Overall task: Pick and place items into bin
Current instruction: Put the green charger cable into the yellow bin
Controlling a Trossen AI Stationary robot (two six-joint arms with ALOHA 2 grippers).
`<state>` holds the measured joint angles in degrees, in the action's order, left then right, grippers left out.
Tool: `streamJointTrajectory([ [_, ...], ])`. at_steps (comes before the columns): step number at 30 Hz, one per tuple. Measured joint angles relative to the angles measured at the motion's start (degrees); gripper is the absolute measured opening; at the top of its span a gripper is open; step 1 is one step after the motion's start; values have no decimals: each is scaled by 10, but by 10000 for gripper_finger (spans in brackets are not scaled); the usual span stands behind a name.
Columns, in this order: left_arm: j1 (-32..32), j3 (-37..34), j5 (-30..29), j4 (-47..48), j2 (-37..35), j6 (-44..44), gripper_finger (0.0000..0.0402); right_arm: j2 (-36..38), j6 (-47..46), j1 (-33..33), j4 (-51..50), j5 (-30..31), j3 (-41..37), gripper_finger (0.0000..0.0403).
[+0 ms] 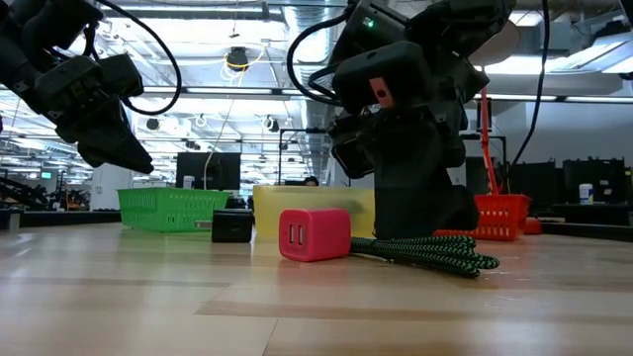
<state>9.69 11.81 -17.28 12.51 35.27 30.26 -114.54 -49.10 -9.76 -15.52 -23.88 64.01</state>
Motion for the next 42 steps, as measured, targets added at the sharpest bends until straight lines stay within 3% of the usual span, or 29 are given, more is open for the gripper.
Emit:
streamJointTrajectory([
  [5,0,0,0,0,0,0,119,-5,-15,-5,-1,1,0,143],
  [12,0,0,0,1,0,-11,119,-2,-50,-18,-5,54,1,136],
  [18,0,0,0,1,0,-24,119,-1,-78,-26,-12,103,1,96],
  [25,0,0,0,1,0,-25,119,0,-107,-34,-23,133,1,21],
  [28,0,0,0,1,0,-26,119,2,-124,-37,-20,152,1,12],
  [33,0,0,0,1,0,-26,119,17,-145,-52,-18,229,-1,27],
  [42,0,0,0,1,0,-26,119,90,-142,-50,-50,386,-6,8],
])
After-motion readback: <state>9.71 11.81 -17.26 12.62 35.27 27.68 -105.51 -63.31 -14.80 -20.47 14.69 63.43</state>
